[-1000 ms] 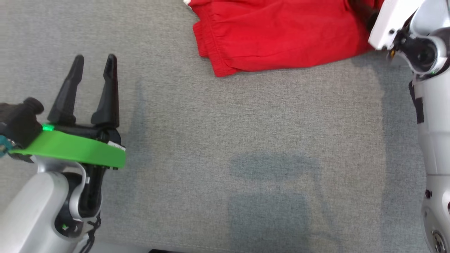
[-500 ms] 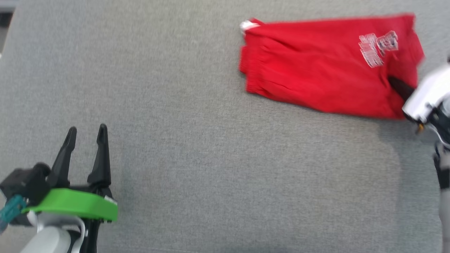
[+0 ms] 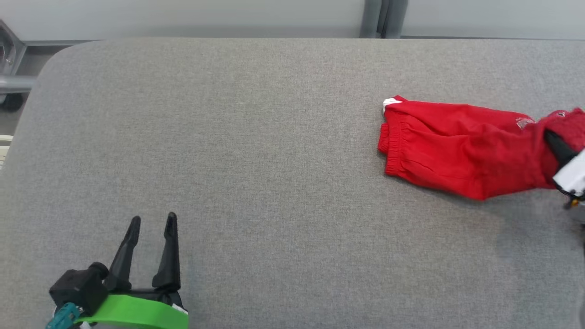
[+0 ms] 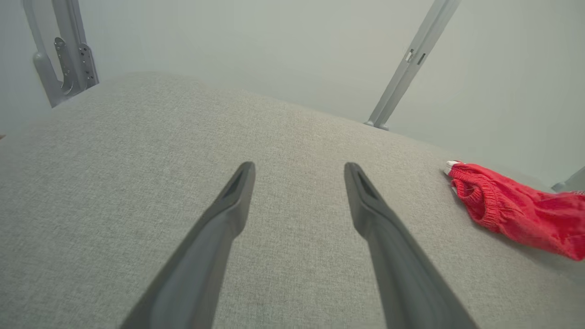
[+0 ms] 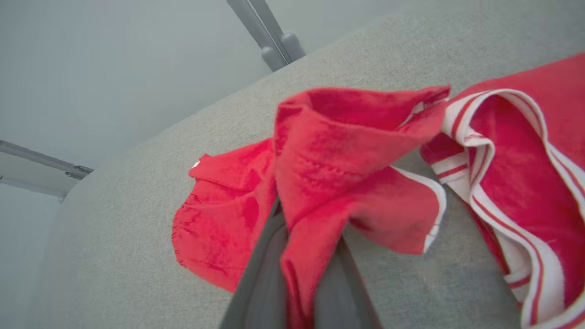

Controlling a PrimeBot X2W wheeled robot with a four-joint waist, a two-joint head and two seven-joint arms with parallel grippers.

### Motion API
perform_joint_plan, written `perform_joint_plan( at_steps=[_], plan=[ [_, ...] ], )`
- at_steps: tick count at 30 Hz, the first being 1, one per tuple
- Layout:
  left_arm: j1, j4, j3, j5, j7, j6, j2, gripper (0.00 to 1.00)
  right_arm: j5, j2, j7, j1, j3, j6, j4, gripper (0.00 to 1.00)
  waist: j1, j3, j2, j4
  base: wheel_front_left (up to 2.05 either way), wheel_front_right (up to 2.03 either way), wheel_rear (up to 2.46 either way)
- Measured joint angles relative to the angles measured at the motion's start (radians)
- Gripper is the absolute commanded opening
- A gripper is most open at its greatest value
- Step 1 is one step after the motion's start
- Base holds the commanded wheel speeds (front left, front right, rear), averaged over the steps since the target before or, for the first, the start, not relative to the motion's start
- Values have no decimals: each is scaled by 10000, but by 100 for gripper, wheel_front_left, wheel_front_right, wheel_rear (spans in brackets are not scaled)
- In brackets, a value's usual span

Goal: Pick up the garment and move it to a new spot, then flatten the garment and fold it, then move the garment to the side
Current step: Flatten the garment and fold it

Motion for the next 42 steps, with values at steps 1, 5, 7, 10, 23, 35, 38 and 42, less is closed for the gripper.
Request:
perform_joint_plan(
  at_steps=[1, 5, 7, 10, 23, 35, 38, 42],
  plan=[
    [-1, 82, -82, 198, 0, -65, -67, 100, -54, 136, -10, -161, 255, 0, -84, 0, 0, -78, 0, 21, 0, 0, 0],
    [-15, 527, -261, 842, -2, -453, -560, 100, -606, 1026, -360, -885, 1860, 2, 278, 0, 0, -246, 0, 372, 0, 0, 0],
    [4, 765, -280, 1051, 0, -575, -773, 100, -734, 1237, -568, -1036, 2387, 2, 763, 0, 0, -294, 0, 548, 0, 0, 0],
    [23, 1037, -192, 1193, 0, -828, -1131, 100, -1053, 1317, -1005, -1289, 2926, 0, 1630, 0, 0, -355, 0, 828, 0, 0, 0],
    [-96, 1824, -267, 1689, 0, -1580, -1488, 100, -2598, 1425, -2038, -2635, 3231, 0, 4790, 0, 0, -655, 0, 1507, 0, 0, 0],
    [-388, 2336, -230, 1559, 0, -1770, -1941, 100, -3799, 1325, -2151, -3468, 3087, 2, 6172, 0, 1, -470, 0, 1586, 0, 0, 0],
    [-385, 2414, -148, 1551, 0, -1847, -2013, 100, -4036, 1037, -2299, -3464, 3423, 2, 6201, 72, 1, -409, 0, 1582, 0, 0, 0],
    [-382, 2466, 2, 1551, 0, -1858, -2054, 100, -4088, 984, -2472, -3455, 3977, 2, 6117, 100, 0, -395, 0, 1527, 0, 0, 0]
  ],
)
